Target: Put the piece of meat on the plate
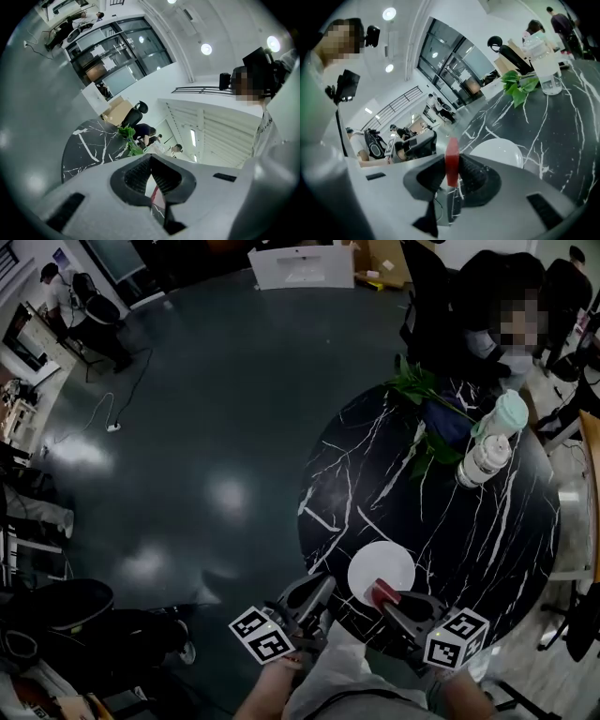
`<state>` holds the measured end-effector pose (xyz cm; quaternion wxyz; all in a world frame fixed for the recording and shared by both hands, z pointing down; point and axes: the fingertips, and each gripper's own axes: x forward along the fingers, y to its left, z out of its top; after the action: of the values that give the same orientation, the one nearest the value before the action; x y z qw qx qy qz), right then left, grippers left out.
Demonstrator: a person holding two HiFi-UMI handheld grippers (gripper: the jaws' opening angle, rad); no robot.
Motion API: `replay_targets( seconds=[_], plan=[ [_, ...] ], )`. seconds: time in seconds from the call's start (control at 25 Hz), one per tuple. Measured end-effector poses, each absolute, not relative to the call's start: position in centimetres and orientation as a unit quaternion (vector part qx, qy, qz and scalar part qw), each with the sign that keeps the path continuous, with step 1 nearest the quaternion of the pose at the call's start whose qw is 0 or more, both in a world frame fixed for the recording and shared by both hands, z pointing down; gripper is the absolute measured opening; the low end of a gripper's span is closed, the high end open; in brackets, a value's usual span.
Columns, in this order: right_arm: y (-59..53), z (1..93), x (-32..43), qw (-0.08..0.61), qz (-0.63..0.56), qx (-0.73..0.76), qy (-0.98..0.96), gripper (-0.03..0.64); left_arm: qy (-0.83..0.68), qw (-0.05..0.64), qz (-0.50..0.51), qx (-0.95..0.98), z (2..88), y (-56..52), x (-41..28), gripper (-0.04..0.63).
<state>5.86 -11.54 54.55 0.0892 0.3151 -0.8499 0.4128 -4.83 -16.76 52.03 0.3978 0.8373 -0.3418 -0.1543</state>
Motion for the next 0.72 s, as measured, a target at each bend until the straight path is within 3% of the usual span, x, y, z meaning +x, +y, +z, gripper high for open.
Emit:
replay_targets(
  seconds=[0.24, 0.72],
  plan=[
    [-13.0, 58.1, 5.0, 0.193, 0.358, 0.306, -0.861, 0.086, -0.35, 0.421, -0.148, 0.824, 54.6, -18.2, -5.3, 0.009],
    [-14.5, 61.0, 5.6, 0.188, 0.446, 0.298, -0.823, 0.087, -0.351, 0.447, -0.152, 0.809, 56.5, -19.9, -5.1, 0.009]
  ],
)
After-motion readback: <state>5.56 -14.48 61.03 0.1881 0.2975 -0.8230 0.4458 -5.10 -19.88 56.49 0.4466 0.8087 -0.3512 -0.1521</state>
